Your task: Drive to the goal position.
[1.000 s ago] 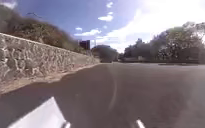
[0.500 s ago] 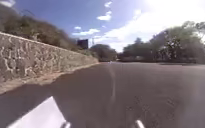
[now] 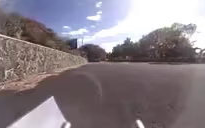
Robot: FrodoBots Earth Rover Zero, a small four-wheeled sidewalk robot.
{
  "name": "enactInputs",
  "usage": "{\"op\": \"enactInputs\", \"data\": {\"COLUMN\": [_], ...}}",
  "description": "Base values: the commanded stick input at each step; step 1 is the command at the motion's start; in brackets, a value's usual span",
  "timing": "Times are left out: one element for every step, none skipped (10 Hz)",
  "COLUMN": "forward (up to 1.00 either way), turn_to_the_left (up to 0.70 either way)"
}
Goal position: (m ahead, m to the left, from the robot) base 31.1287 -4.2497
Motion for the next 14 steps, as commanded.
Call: {"op": "enactInputs", "data": {"forward": [0.70,0.70,0.70,0.70,0.70,0.70,0.70,0.70,0.70,0.70,0.70,0.70,0.70,0.70], "turn_to_the_left": [0.00,0.00,0.00,0.00,0.00,0.00,0.00,0.00,0.00,0.00,0.00,-0.10,-0.35,-0.35]}}
